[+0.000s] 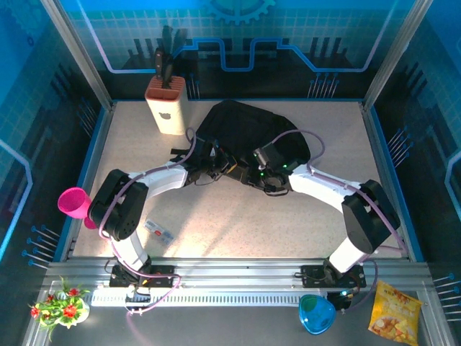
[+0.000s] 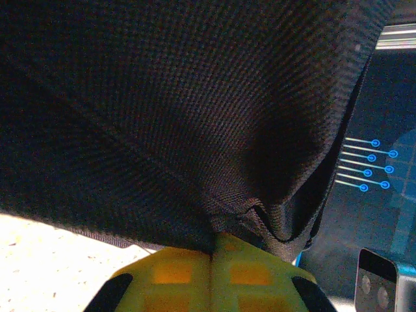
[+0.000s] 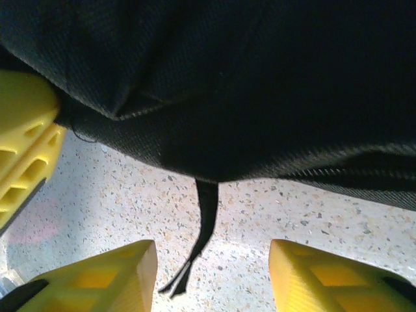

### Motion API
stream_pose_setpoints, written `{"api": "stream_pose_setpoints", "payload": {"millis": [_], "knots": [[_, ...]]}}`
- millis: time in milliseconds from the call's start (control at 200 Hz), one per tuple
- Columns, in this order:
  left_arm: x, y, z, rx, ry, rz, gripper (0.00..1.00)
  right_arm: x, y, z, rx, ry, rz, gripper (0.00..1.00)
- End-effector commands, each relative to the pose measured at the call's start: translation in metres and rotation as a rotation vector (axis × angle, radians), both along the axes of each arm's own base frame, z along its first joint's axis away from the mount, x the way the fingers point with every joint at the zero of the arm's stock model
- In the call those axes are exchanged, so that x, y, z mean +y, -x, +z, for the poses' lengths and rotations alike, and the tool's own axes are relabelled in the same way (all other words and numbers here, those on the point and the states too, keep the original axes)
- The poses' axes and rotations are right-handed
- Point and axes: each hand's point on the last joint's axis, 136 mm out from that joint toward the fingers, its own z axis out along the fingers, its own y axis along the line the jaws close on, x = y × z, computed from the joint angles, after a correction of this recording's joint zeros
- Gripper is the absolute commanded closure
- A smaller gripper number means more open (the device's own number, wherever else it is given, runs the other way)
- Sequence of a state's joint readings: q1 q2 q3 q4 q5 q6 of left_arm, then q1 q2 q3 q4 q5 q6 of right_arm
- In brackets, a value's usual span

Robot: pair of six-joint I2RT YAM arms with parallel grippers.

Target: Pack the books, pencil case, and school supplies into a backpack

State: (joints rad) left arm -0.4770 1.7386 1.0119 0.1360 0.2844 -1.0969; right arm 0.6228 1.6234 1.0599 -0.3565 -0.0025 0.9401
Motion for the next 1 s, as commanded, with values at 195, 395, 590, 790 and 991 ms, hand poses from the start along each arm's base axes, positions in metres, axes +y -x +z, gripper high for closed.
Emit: {"api": "stream_pose_setpoints", "payload": {"millis": [195, 395, 590, 790, 991], "knots": [[-0.013, 0.003, 0.016, -0.03, 0.03, -0.065, 1.0, 0.004, -0.01, 0.003, -0.03, 0.032, -0.011, 0.67], [-0.004, 0.0, 0.014, -0.046, -0.016, -0.036, 1.0, -0.02, -0.006, 0.002, -0.057, 0.125, -0.058, 0.97], [0.003, -0.003, 0.01, -0.06, -0.078, -0.028, 1.0, -0.066, 0.009, 0.006, -0.098, 0.222, -0.143, 1.0], [0.007, -0.006, 0.004, -0.049, -0.091, -0.015, 1.0, -0.111, 0.021, 0.013, -0.101, 0.254, -0.246, 1.0], [0.006, -0.008, 0.004, -0.046, -0.088, -0.014, 1.0, -0.137, 0.032, 0.011, -0.087, 0.276, -0.265, 1.0]]}}
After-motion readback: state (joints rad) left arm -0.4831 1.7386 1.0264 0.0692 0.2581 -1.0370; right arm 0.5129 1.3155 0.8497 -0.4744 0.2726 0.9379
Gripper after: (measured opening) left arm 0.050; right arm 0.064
